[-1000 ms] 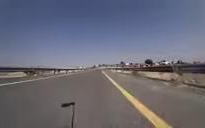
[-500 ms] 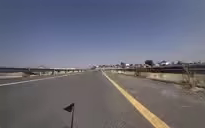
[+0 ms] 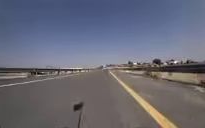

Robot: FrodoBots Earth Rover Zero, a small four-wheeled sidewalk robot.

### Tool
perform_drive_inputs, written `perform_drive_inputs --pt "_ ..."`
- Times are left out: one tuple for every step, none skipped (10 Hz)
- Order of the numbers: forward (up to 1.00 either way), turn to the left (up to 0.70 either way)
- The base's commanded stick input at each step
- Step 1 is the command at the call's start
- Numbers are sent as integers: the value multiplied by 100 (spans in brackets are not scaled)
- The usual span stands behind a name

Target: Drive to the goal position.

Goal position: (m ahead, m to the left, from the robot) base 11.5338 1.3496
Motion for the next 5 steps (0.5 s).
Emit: perform_drive_inputs --pt "100 2" --pt "100 2" --pt "100 2" --pt "100 1" --pt "100 0"
